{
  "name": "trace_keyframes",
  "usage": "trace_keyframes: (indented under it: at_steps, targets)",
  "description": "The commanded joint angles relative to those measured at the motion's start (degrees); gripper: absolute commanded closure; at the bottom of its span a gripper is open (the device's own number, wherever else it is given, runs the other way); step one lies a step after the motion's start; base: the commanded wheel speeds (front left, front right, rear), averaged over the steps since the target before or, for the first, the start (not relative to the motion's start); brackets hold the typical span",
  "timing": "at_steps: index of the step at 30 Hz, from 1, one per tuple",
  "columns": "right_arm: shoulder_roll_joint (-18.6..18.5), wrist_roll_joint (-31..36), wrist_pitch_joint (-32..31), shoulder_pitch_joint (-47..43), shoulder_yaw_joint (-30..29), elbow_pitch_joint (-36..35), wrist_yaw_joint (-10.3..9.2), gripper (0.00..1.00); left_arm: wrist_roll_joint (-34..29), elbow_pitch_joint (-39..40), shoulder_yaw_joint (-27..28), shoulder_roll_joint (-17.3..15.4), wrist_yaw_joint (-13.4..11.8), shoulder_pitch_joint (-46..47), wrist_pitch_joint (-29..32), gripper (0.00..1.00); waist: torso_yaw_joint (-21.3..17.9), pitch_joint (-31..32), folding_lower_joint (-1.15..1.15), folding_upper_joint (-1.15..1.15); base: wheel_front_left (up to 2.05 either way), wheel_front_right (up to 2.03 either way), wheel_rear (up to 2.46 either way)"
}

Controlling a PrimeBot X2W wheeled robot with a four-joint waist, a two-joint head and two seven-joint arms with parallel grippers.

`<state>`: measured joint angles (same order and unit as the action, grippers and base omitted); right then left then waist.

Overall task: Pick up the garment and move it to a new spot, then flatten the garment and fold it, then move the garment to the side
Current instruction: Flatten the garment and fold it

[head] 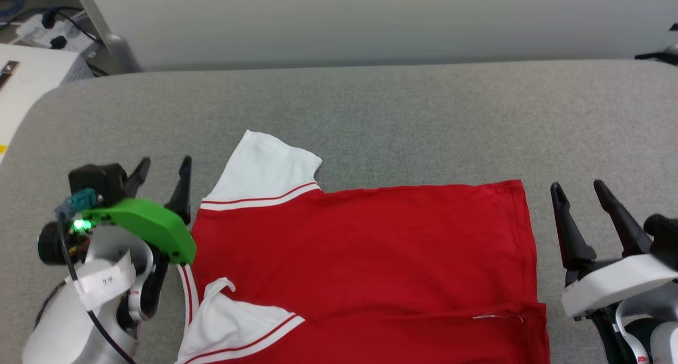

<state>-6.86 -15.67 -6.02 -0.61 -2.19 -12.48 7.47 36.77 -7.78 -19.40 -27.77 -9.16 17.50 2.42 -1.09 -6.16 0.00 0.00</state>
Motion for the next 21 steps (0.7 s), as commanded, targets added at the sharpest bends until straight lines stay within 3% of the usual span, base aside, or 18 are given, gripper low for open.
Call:
trace_keyframes:
  at_steps: [1,5,9,14,21]
  targets:
    - [0.22,0.4,0.45,1.73,0.32,-0.58,0.02,0.0,-0.9,-1.08,0.44,0.33,0.35,3.11,-0.91,0.0,-3.61,-6.4,0.0,0.0,0.0,0.0,0.0]
    - [0.22,0.3,1.44,5.84,1.3,-0.79,0.02,0.0,-0.39,-5.86,1.09,-0.02,2.68,9.84,-0.89,0.0,-5.81,-10.66,0.0,0.0,0.0,0.0,0.0]
    - [0.18,-0.04,2.23,8.58,2.36,0.4,0.02,0.0,1.76,-11.77,0.27,-0.9,7.31,16.38,3.83,0.0,-7.49,-13.32,0.0,0.0,0.0,0.0,0.0]
    - [0.5,-0.86,3.01,10.16,3.14,2.71,0.02,0.0,5.39,-18.81,-2.14,-2.57,13.49,24.35,15.41,0.0,-9.08,-15.67,0.0,0.0,0.0,0.0,0.0]
    - [1.08,-2.59,4.69,11.9,4.66,5.69,0.02,0.0,10.28,-25.72,-4.88,-4.7,15.9,31.58,30.94,0.0,-11.43,-18.33,0.0,0.0,0.0,0.0,0.0]
